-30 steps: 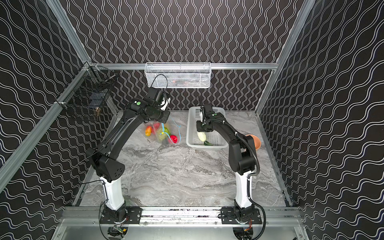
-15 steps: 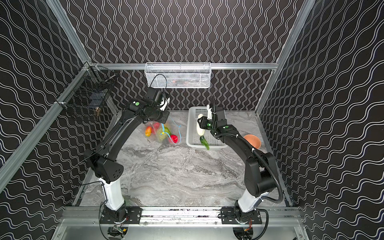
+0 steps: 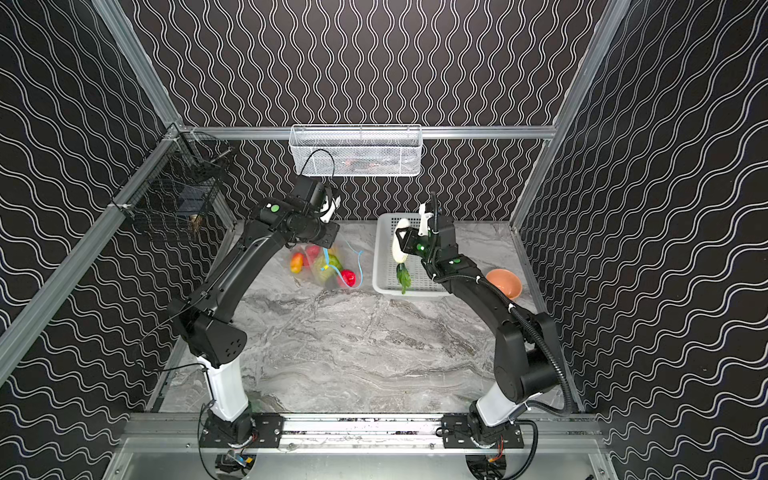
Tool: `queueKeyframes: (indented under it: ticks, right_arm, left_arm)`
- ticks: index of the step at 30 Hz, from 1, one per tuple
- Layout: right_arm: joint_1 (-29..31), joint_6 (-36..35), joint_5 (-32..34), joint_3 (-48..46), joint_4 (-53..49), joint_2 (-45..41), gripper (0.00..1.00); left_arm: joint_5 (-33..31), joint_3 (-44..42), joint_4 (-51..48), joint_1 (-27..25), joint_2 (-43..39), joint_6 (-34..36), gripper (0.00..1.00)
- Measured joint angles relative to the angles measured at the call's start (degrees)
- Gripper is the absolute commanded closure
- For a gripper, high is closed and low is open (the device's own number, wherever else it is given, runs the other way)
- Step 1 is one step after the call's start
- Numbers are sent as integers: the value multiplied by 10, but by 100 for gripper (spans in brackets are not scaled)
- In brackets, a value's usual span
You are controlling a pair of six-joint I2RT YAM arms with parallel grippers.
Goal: Place the food in the zip-top bag and seal the zipper
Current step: 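Lift the white radish with the right gripper out of the basket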
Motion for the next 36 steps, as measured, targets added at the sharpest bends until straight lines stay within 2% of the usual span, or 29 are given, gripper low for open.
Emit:
queueKeyframes:
  ticks: [11,15,19,24,36]
  right_arm:
    - [0,42,-2,-22,82,-17,100]
    - [-2,47,-46,-18,120,-7,100]
    - [-4,47,-85,9,117,10,100]
    - [-7,51,-99,-18,156,-1,100]
    - [-9,122,-140,-82,359,2,100]
  left_arm:
    - [4,3,0,0,10,-7,100]
    - [7,4,0,0,10,-7,100]
    - [7,2,1,0,9,-6,100]
    - [7,-20,5,0,-2,-7,100]
    - [7,-9,8,0,1,-6,100]
